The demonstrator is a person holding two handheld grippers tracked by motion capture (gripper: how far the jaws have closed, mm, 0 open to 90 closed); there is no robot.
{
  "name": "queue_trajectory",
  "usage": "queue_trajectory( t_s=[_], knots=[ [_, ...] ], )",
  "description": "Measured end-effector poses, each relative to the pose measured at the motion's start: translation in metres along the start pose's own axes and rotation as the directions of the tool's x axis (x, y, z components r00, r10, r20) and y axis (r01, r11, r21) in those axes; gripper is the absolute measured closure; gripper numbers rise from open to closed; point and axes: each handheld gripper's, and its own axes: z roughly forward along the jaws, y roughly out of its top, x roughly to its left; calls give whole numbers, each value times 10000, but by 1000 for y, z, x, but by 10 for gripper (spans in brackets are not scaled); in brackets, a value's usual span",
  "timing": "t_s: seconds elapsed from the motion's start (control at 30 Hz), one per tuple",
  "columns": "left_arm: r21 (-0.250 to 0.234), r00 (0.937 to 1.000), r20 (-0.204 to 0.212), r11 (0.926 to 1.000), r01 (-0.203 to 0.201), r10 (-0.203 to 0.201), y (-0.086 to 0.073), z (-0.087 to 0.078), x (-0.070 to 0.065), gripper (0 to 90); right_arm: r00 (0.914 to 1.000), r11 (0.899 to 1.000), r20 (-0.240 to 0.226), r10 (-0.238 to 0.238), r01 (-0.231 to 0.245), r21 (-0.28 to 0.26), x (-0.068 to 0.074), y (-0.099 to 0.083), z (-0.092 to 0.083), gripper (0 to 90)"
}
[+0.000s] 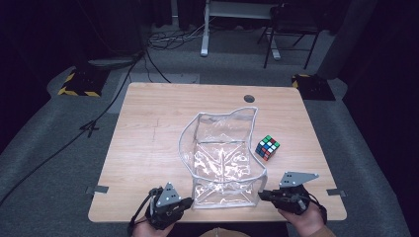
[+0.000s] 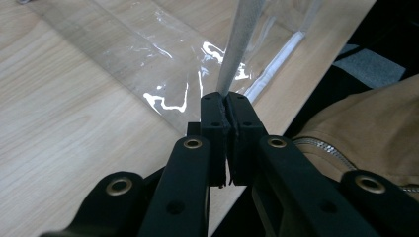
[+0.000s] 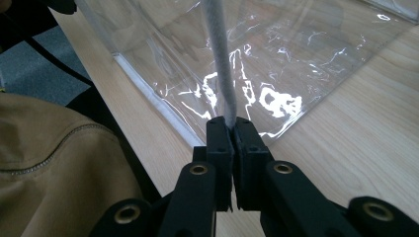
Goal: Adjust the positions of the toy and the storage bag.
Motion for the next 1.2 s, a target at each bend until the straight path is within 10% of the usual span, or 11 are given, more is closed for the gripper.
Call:
queue_trajectory(
  t_s=[0.4, 0.57, 0.87, 1.2],
  knots=[
    [173, 9997, 133, 9996, -206, 204, -1, 0, -9, 869, 10000, 10000, -62, -8, 8, 9, 7, -15, -14, 858],
    [103, 9996, 70, 9996, 259, -260, -5, -5, -3, 677, 9999, 9994, -153, -28, 23, -335, 4, -15, -20, 710],
    [-36, 9816, -1652, 9954, 962, -955, -13, -27, 37, 482, 9955, 9980, 872, 365, -318, -545, -15, -22, -35, 488],
    [256, 9633, -2459, 9928, 1173, -1074, -8, -14, 80, 455, 9808, 9907, 1713, 929, -739, -1142, -29, -13, -43, 414]
  ],
)
